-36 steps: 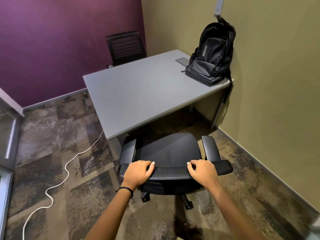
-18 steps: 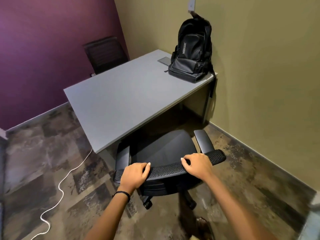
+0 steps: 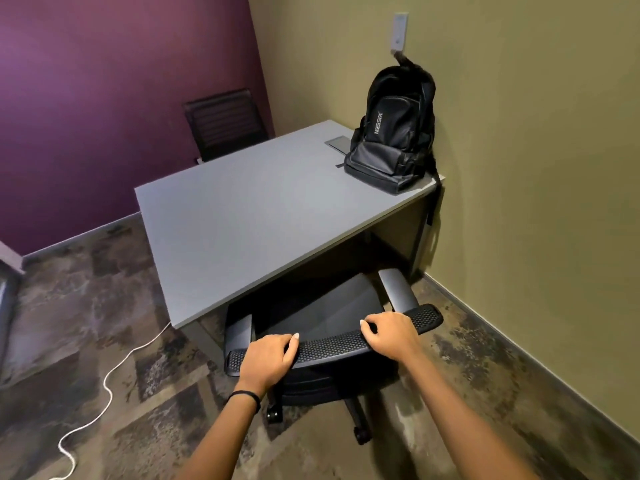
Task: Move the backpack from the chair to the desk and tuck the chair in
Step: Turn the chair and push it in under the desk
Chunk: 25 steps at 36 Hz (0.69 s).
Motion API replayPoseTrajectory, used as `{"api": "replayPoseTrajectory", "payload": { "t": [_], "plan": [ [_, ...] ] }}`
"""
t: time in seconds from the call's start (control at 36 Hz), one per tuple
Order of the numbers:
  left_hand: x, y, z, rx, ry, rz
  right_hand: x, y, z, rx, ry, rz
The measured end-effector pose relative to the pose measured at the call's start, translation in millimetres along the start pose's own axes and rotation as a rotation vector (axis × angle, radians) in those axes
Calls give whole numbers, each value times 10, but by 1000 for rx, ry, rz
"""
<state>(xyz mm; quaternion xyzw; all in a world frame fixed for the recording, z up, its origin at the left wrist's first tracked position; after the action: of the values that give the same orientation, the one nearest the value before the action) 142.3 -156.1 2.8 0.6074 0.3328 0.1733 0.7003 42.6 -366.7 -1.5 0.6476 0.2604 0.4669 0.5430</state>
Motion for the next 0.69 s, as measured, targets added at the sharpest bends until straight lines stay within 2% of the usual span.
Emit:
{"api": "replayPoseTrajectory", "payload": {
  "t": [0.33,0.69],
  "plan": [
    [-239,-32,489,-28,38,-4,-303,84,612,15,93,42],
    [-389,-154,1190,-93,186,-4,-682,174,1487,73,200,38]
  ]
}}
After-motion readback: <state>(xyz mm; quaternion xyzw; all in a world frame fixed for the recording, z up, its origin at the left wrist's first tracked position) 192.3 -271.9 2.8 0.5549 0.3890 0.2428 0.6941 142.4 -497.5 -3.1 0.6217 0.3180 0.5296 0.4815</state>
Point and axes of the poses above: each hand's wrist, its own z-axis towards the middle knuckle, its own y-axis out of the back of the hand, x = y × z, the point moved 9 cm from there along z, towards the middle knuckle, and after that the axes turned 5 degrees about -y, right-handed, at the moved point
